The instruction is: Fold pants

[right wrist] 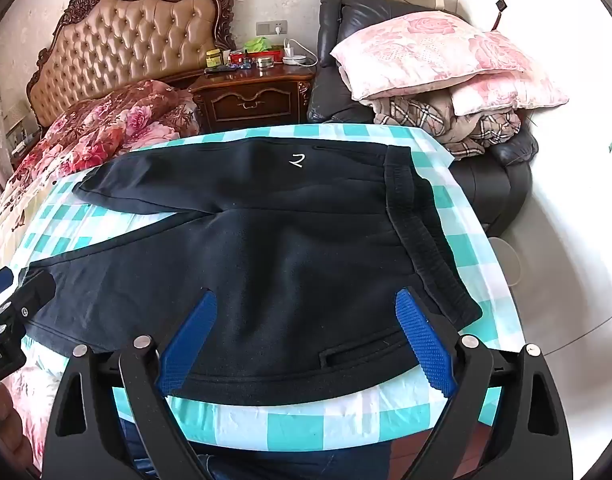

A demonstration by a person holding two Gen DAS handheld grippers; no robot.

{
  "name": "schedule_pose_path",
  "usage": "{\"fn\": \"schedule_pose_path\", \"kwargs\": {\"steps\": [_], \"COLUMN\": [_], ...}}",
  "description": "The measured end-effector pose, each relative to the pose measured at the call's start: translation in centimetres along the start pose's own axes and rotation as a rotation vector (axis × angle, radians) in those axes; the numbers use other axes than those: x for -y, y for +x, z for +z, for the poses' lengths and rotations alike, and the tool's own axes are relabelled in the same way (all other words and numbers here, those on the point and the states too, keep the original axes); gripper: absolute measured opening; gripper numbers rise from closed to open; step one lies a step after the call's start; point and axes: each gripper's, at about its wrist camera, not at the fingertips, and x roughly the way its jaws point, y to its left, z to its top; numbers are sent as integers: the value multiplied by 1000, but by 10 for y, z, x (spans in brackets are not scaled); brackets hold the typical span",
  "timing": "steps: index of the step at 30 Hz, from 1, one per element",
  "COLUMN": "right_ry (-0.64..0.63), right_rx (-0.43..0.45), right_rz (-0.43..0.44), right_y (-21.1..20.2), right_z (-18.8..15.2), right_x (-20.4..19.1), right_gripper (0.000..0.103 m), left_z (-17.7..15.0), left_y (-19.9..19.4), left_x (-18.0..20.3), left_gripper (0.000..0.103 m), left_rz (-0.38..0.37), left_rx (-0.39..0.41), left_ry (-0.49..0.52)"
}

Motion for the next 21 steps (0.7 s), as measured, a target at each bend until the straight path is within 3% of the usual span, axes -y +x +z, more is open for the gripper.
{"fn": "schedule_pose_path", "kwargs": {"steps": [21], "right_ry": [0], "right_rx": [0], "right_rz": [1], "right_y": [0], "right_z": [-1], "right_x": [0], "right_gripper": [88], "left_z": [-1], "left_y": [4], "left_x": [-4], "left_gripper": [101], "left_rz": [-10], "left_rx": [-16], "left_ry": [-9]}}
